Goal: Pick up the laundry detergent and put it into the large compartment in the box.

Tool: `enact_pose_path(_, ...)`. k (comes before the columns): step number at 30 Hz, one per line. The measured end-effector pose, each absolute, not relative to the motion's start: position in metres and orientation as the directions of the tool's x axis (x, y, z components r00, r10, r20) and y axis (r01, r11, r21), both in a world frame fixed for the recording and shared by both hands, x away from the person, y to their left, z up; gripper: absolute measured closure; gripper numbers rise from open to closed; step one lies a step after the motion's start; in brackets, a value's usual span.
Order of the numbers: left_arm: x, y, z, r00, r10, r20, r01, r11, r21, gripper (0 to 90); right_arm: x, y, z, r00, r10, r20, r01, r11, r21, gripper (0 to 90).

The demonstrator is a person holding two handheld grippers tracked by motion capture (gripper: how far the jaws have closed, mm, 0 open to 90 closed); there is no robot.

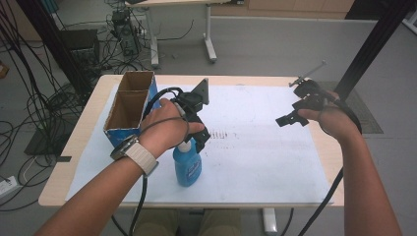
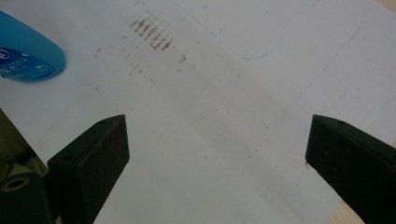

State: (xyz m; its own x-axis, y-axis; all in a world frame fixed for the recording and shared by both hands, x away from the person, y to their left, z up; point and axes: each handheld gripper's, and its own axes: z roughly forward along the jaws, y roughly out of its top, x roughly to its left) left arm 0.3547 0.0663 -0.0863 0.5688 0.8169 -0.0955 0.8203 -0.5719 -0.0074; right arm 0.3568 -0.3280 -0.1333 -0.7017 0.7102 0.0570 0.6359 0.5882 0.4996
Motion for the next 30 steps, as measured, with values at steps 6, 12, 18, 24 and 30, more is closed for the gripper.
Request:
enact_pose_path(6, 0.3558, 0.0678, -0.0868, 0.568, 0.818, -0.096, 0.821, -0.571, -0.013, 9.6, 0.3572, -0.328, -0.134, -0.702, 0.71, 0.057, 0.636, 0.589, 0.498, 6.0)
enact_pose_path(12, 0.3554, 0.0682, -0.0879, 0.566, 0.818, -0.1, 0.822, -0.57, -0.012, 9.8, 0.3574, -0.3275, -0.1342, -0.703, 0.709, 0.057, 0.635, 0.589, 0.5, 6.0)
enact_pose_path(18, 0.356, 0.0685, -0.0893, 0.564, 0.82, -0.1, 0.823, -0.568, -0.017, 9.8, 0.3572, -0.3272, -0.1341, -0.705, 0.707, 0.057, 0.633, 0.591, 0.501, 6.0)
enact_pose_path(24, 0.3559, 0.0686, -0.0894, 0.563, 0.82, -0.101, 0.823, -0.567, -0.016, 9.7, 0.3574, -0.327, -0.1344, -0.705, 0.707, 0.058, 0.633, 0.59, 0.501, 6.0)
enact_pose_path(30, 0.3556, 0.0676, -0.0904, 0.562, 0.821, -0.103, 0.824, -0.567, -0.017, 9.9, 0.357, -0.3273, -0.1347, -0.704, 0.708, 0.058, 0.633, 0.589, 0.502, 5.9)
